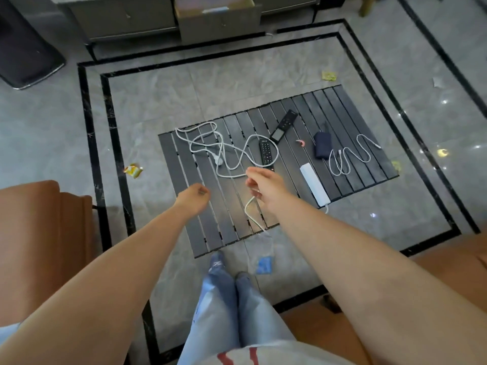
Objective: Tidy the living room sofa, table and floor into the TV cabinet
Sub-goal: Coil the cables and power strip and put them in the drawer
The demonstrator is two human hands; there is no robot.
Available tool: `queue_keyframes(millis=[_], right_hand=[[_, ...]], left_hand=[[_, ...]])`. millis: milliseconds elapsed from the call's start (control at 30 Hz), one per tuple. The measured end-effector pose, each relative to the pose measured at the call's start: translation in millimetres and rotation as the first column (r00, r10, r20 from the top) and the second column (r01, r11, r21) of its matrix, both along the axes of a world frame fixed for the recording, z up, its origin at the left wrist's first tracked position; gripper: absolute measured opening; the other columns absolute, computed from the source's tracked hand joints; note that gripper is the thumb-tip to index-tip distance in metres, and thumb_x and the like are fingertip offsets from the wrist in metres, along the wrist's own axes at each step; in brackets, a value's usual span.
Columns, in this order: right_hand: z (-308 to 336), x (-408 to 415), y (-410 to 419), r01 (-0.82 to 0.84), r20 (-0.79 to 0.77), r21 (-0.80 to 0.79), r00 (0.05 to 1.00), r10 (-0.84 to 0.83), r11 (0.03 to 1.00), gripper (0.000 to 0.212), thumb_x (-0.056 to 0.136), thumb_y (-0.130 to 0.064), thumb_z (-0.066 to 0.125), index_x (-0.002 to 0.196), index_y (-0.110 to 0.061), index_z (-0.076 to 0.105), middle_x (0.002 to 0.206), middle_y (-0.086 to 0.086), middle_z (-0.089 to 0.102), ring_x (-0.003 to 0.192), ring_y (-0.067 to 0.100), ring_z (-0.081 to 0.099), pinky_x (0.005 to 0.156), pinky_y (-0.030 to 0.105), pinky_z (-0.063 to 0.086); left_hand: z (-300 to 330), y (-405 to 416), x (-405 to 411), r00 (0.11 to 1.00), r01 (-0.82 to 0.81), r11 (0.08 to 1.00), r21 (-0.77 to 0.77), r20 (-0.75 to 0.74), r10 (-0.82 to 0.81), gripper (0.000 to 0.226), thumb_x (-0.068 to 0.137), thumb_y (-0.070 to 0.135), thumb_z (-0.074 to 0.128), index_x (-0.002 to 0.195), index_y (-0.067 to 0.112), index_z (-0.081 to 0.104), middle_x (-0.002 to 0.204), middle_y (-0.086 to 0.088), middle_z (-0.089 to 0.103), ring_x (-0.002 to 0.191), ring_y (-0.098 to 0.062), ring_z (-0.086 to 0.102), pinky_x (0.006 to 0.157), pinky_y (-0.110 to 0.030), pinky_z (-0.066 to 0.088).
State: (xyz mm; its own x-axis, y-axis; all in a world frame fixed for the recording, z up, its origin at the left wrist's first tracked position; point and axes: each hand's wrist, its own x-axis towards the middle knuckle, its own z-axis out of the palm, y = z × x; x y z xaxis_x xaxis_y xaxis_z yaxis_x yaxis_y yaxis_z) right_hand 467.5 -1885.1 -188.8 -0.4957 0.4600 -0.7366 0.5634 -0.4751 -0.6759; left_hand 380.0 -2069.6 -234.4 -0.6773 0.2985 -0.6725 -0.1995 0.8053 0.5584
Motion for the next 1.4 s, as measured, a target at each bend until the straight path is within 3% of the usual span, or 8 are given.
queue_keyframes(millis=[300, 533, 633, 767, 833, 967, 1100, 1400], right_hand=[[-49.7, -59.4, 33.8, -0.089, 0.015, 0.012, 0.996, 0.089, 0.996, 0.019, 0.098, -0.009, 0.053, 0.099, -0.023, 0.067, 0.095, 0.002, 0.072, 0.083, 0.017, 0.066, 0.069, 0.025, 0.051], [-105.3, -94.3, 47.1, -0.177, 0.092, 0.021, 0.980, 0.174, 0.984, 0.017, 0.097, -0.012, 0.057, 0.097, -0.027, 0.066, 0.100, 0.002, 0.072, 0.086, 0.019, 0.069, 0.084, 0.033, 0.052], [-135.0, -95.7, 55.8, -0.242, 0.160, 0.047, 0.959, 0.232, 0.969, 0.021, 0.095, -0.006, 0.056, 0.103, -0.024, 0.065, 0.106, 0.007, 0.071, 0.086, 0.018, 0.066, 0.075, 0.026, 0.050], [-161.6, -67.3, 71.8, -0.122, 0.306, 0.041, 0.946, 0.104, 0.992, 0.023, 0.092, -0.003, 0.058, 0.111, -0.015, 0.064, 0.088, 0.007, 0.066, 0.075, 0.019, 0.063, 0.073, 0.033, 0.051], [-169.0, -46.9, 80.2, -0.083, 0.364, 0.031, 0.929, 0.066, 0.996, 0.022, 0.093, -0.008, 0.059, 0.114, -0.015, 0.063, 0.084, 0.006, 0.062, 0.071, 0.018, 0.060, 0.070, 0.033, 0.049], [-168.0, -15.4, 109.1, -0.317, 0.484, 0.192, 0.854, 0.191, 0.929, 0.030, 0.096, -0.028, 0.059, 0.124, -0.020, 0.059, 0.112, 0.008, 0.065, 0.102, 0.026, 0.063, 0.087, 0.035, 0.049], [-174.2, 18.0, 148.1, -0.454, 0.558, 0.355, 0.804, 0.205, 0.817, 0.047, 0.093, -0.016, 0.059, 0.139, -0.015, 0.049, 0.135, 0.008, 0.057, 0.121, 0.028, 0.056, 0.095, 0.027, 0.041], [-242.8, 68.0, 225.1, -0.552, 0.665, 0.433, 0.729, 0.160, 0.713, 0.081, 0.088, -0.019, 0.064, 0.154, -0.019, 0.017, 0.158, 0.009, 0.024, 0.144, 0.028, 0.028, 0.112, 0.045, 0.036]], left_hand=[[-55.4, 50.1, -64.3, 0.996, 0.083, 0.997, 0.000, 0.039, -0.083, 0.040, 0.096, 0.023, 0.056, 0.136, 0.019, 0.054, 0.131, 0.000, 0.059, 0.114, -0.018, 0.056, 0.084, -0.022, 0.040], [-101.2, 89.9, -109.3, 0.974, -0.155, 0.975, 0.158, 0.188, 0.125, 0.076, 0.080, 0.035, 0.072, 0.147, 0.026, 0.038, 0.139, 0.004, 0.050, 0.122, -0.025, 0.057, 0.106, -0.042, 0.045], [-136.0, 103.2, -123.3, 0.949, -0.263, 0.950, 0.166, 0.221, 0.224, 0.049, 0.071, 0.039, 0.067, 0.119, 0.027, 0.059, 0.115, 0.003, 0.065, 0.100, -0.024, 0.066, 0.098, -0.049, 0.052], [-154.7, 121.8, -101.6, 0.924, -0.237, 0.969, 0.071, 0.323, 0.202, 0.010, 0.089, 0.023, 0.057, 0.080, 0.021, 0.062, 0.090, -0.004, 0.070, 0.075, -0.019, 0.067, 0.077, -0.034, 0.053], [-157.6, 130.8, -80.9, 0.912, -0.200, 0.979, 0.048, 0.375, 0.168, 0.015, 0.093, 0.019, 0.053, 0.080, 0.018, 0.061, 0.094, -0.008, 0.069, 0.079, -0.021, 0.067, 0.071, -0.032, 0.050], [-168.1, 152.1, -44.7, 0.916, -0.047, 0.997, 0.055, 0.401, 0.021, 0.016, 0.094, 0.021, 0.053, 0.080, 0.021, 0.059, 0.093, -0.006, 0.071, 0.091, -0.026, 0.070, 0.075, -0.033, 0.051], [-174.1, 178.0, -11.6, 0.891, -0.015, 0.997, 0.073, 0.453, -0.020, 0.011, 0.096, 0.020, 0.053, 0.088, 0.017, 0.061, 0.085, -0.003, 0.068, 0.076, -0.020, 0.065, 0.066, -0.030, 0.047], [-199.3, 221.3, 40.1, 0.924, -0.076, 0.990, 0.117, 0.381, 0.025, 0.012, 0.098, 0.024, 0.056, 0.091, 0.017, 0.064, 0.093, -0.002, 0.074, 0.079, -0.016, 0.069, 0.071, -0.030, 0.050]])
